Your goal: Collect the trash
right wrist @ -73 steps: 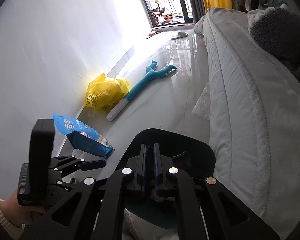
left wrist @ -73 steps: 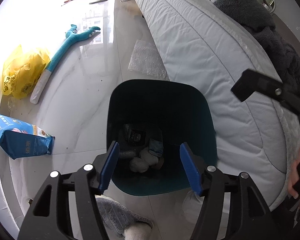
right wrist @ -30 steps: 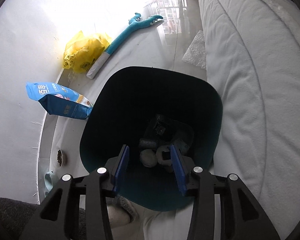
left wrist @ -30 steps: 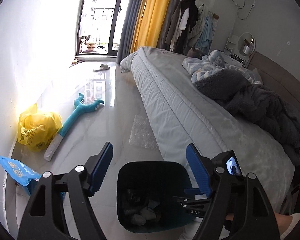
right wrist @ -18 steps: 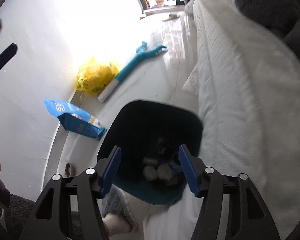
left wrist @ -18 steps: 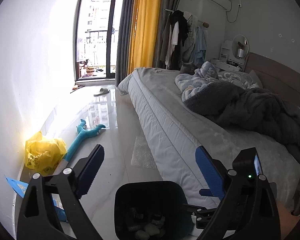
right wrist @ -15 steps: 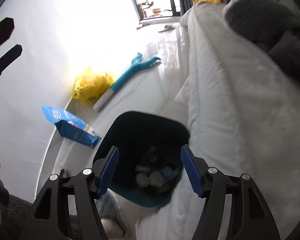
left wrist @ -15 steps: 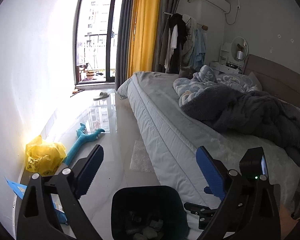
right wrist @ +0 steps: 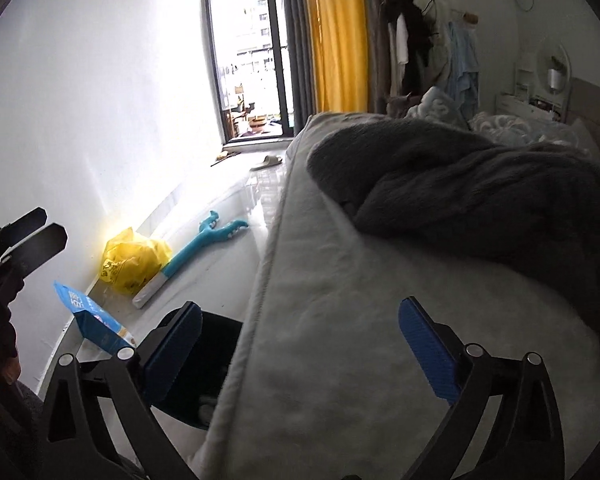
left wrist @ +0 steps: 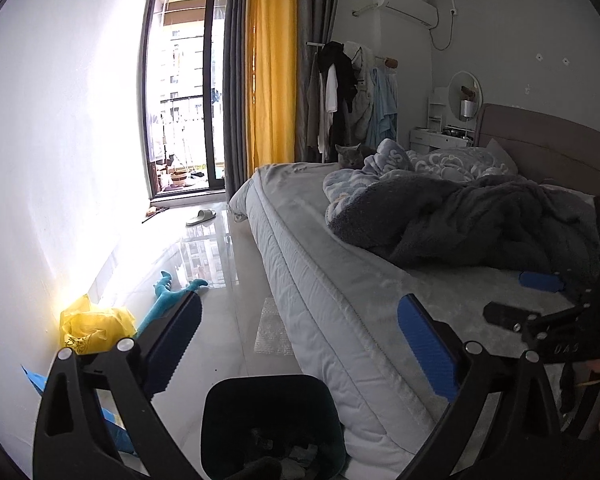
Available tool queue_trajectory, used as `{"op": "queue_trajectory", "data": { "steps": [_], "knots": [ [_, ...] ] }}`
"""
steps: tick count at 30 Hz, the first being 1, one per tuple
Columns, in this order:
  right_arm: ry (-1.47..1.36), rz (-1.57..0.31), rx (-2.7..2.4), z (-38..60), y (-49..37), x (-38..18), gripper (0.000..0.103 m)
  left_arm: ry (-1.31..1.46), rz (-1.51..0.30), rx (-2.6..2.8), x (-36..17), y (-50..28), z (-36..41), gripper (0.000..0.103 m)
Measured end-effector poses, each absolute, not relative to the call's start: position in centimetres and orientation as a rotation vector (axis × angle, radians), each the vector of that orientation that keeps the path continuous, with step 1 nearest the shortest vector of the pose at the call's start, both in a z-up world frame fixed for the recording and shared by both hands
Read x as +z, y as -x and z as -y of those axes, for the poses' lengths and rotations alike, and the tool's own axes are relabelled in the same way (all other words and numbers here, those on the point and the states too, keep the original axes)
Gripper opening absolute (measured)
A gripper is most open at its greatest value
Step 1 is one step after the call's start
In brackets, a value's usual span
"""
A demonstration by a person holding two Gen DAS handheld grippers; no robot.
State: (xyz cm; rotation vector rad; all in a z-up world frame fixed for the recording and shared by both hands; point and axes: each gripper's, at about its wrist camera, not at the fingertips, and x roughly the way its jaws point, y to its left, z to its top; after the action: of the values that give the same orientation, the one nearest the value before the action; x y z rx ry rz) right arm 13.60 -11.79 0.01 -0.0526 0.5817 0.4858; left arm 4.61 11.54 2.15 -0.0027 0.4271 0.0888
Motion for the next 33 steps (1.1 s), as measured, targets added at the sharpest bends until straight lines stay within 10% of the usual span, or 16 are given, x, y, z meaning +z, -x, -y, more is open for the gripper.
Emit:
{"op": "queue_trajectory", "data": {
  "steps": [33],
  "knots": [
    [-0.117,-0.404,0.356,29.4,2.9,3.4,0.1,-0.069,-0.436,0.097,0.6,5.9,-5.4,0.1]
  ]
}}
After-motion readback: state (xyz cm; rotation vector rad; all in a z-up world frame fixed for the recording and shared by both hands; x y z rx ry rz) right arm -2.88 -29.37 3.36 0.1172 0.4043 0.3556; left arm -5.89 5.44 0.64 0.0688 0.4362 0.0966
